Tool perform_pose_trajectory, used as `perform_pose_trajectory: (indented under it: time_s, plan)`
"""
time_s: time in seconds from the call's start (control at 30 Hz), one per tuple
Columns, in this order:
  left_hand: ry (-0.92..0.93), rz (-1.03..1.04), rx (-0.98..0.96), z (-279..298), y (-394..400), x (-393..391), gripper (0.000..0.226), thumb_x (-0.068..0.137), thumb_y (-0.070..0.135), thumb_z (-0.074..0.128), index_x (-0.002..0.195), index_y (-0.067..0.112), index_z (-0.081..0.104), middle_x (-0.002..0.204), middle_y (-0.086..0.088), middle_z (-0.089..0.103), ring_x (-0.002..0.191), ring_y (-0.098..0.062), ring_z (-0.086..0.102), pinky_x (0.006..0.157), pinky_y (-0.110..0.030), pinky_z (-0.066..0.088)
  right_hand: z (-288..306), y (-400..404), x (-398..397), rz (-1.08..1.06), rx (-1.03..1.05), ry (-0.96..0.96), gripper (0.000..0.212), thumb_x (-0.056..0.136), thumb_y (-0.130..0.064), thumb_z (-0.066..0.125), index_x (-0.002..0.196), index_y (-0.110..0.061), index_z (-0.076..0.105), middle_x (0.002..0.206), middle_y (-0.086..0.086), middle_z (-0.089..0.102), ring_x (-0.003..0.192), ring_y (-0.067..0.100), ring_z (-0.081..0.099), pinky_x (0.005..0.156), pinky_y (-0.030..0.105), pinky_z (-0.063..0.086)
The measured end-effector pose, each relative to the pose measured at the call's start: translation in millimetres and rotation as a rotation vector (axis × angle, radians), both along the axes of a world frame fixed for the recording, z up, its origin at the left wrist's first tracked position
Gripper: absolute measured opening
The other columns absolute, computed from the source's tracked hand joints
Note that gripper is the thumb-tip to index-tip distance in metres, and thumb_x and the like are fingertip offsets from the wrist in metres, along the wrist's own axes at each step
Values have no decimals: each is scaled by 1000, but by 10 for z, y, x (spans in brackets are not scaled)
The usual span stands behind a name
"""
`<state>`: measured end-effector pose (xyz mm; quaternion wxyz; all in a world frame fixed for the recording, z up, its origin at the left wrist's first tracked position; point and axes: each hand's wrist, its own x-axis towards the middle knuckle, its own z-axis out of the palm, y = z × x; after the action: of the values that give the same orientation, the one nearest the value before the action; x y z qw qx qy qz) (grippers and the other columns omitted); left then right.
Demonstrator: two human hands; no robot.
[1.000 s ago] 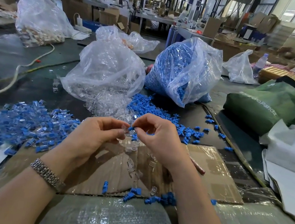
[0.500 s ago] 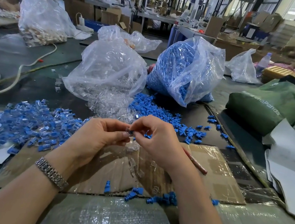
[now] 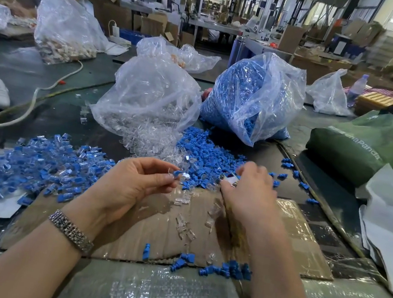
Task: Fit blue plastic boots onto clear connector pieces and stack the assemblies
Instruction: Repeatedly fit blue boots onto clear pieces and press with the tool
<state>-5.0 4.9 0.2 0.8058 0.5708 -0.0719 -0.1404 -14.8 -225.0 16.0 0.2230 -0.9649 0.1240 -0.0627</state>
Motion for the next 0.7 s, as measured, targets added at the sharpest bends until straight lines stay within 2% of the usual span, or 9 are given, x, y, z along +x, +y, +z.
perform_pose_trajectory:
  time_s: [0.07, 0.1, 0.13, 0.2, 0.23, 0.37, 0.47, 0.57, 0.7]
  plan:
    - [18, 22, -28, -6, 7, 21, 21, 75, -4, 69, 94, -3, 77, 94, -23, 74, 80, -25, 72, 75, -27, 62, -28, -103, -7, -148, -121, 199, 73, 91, -62, 62, 139, -9, 44, 144, 16, 40, 133, 34, 38, 110, 53, 40]
    - [28, 29, -37, -7, 8, 33, 21, 75, -5, 70, 94, -2, 77, 96, -24, 73, 82, -26, 72, 75, -27, 61, -30, -141, -10, -157, -133, 251, 73, 90, -67, 60, 131, -8, 50, 142, 18, 43, 131, 35, 41, 108, 53, 42]
    - [37, 29, -45, -6, 15, 42, 20, 75, -5, 70, 93, -1, 78, 97, -25, 73, 83, -26, 73, 75, -27, 61, -32, -161, -15, -136, -137, 279, 64, 90, -68, 58, 115, -9, 59, 134, 18, 50, 124, 35, 46, 104, 52, 45]
    - [50, 22, -59, -5, 26, 53, 21, 75, -5, 70, 92, 0, 79, 99, -25, 73, 85, -27, 73, 75, -27, 61, -20, -142, -35, -60, -155, 295, 50, 90, -65, 59, 84, -15, 58, 113, 15, 58, 110, 32, 52, 97, 49, 50]
    - [53, 19, -66, -7, 25, 54, 21, 74, -5, 70, 92, 1, 80, 99, -25, 73, 85, -27, 73, 75, -27, 61, -7, -107, -59, -33, -169, 293, 48, 88, -63, 62, 79, -17, 55, 109, 13, 57, 107, 31, 52, 96, 48, 50]
    - [47, 16, -75, -5, 10, 51, 20, 75, -5, 70, 92, 0, 79, 99, -27, 72, 85, -27, 73, 76, -27, 61, 26, -23, -94, 6, -167, 249, 40, 85, -52, 70, 77, -15, 57, 89, 9, 61, 95, 29, 58, 87, 45, 54]
    - [47, 28, -71, 7, 16, 59, 23, 74, -4, 72, 96, -1, 77, 103, -27, 72, 85, -27, 73, 75, -28, 62, 23, -16, -86, 18, -108, 217, 31, 89, -36, 63, 71, -13, 56, 71, 4, 54, 71, 23, 54, 66, 38, 49]
    - [50, 40, -68, 19, 21, 58, 24, 74, -2, 72, 97, 0, 77, 108, -26, 72, 85, -25, 74, 74, -28, 62, 27, -32, -62, 12, -114, 233, 19, 94, -21, 61, 78, -13, 54, 75, 4, 56, 70, 21, 56, 61, 35, 49]
    - [55, 49, -64, 52, 25, 45, 21, 72, 2, 73, 91, 6, 80, 107, -22, 74, 86, -23, 73, 77, -28, 63, 38, -24, -68, 4, -100, 249, 20, 92, -10, 55, 75, -12, 45, 78, 6, 48, 63, 20, 44, 52, 31, 33]
